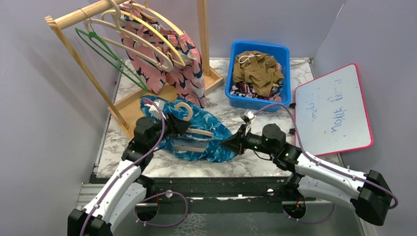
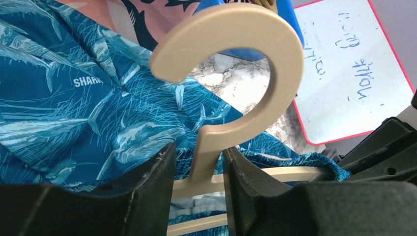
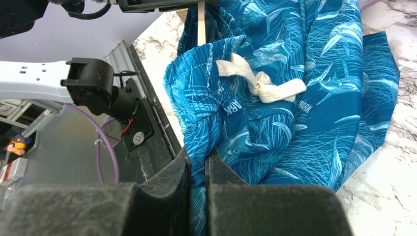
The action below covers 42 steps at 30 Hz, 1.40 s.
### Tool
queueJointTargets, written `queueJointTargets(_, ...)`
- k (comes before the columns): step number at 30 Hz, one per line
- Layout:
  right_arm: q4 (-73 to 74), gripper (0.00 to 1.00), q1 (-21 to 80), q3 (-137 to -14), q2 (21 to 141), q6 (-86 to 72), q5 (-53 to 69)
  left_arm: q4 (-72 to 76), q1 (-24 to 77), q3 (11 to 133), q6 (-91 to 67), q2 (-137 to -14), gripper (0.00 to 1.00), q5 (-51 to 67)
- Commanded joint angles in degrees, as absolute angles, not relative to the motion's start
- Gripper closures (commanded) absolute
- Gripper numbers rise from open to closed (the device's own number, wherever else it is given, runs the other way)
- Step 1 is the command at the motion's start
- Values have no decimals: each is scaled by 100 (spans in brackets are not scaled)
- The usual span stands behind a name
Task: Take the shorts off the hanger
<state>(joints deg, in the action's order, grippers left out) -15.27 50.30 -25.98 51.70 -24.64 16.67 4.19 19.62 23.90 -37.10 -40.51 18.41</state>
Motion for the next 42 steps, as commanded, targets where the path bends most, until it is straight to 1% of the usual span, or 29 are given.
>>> queueJointTargets(1, -1684, 99, 5071, -2854, 5171, -2536, 1954, 680, 1942, 2534, -3682, -4070, 59, 1978)
queueJointTargets(7, -1695, 99, 5071, -2852, 5185, -2614, 1850, 507, 1938, 2427, -3709, -3797, 74, 2033)
queueJointTargets(9, -1732, 99, 5071, -2854, 5209, -2619, 1915, 430, 1942, 2404, -3693, -3761, 81, 2012)
queueJointTargets(11, -1772, 99, 5071, -2856, 5213, -2621, 1998, 340, 1941, 2421, -3655, -3767, 83, 1996)
queueJointTargets(12, -1784, 99, 5070, -2856, 5208, -2624, 2034, 323, 1938, 2430, -3630, -3782, 83, 2007)
queueJointTargets(14, -1812, 99, 5071, -2864, 5206, -2633, 2147, 320, 1941, 2424, -3613, -3812, 72, 2007)
queueJointTargets(18, -1880, 99, 5071, -2880, 5225, -2632, 2346, 396, 1942, 2388, -3596, -3899, 60, 2003)
queueJointTargets(20, -1872, 99, 5071, -2900, 5234, -2642, 2372, 429, 1939, 2358, -3572, -3953, 58, 2033)
queueJointTargets(21, -1876, 99, 5071, -2900, 5231, -2649, 2365, 436, 1942, 2335, -3561, -3962, 58, 2028)
queueJointTargets(27, -1820, 99, 5071, -2918, 5226, -2646, 2344, 483, 1942, 2232, -3597, -3889, 79, 1968)
queueJointTargets(31, -1799, 99, 5071, -2947, 5246, -2646, 2373, 451, 1942, 2256, -3549, -3817, 98, 1982)
queueJointTargets(32, -1788, 98, 5071, -2952, 5249, -2651, 2369, 436, 1935, 2282, -3538, -3813, 100, 2010)
queueJointTargets(34, -1751, 93, 5071, -2976, 5259, -2630, 2356, 362, 1942, 2351, -3513, -3814, 100, 2046)
queueJointTargets(37, -1435, 80, 5071, -3140, 5284, -2546, 2264, 181, 1937, 2509, -3446, -3768, 100, 2055)
queueJointTargets(39, -937, 72, 5071, -3382, 5300, -2450, 2043, 22, 1942, 2642, -3385, -3702, 100, 2040)
queueJointTargets(40, -714, 65, 5071, -3492, 5291, -2399, 1868, -27, 1941, 2698, -3340, -3661, 100, 2065)
queueJointTargets(42, -443, 55, 5071, -3667, 5259, -2327, 1731, -131, 1942, 2829, -3139, -3606, 100, 2231)
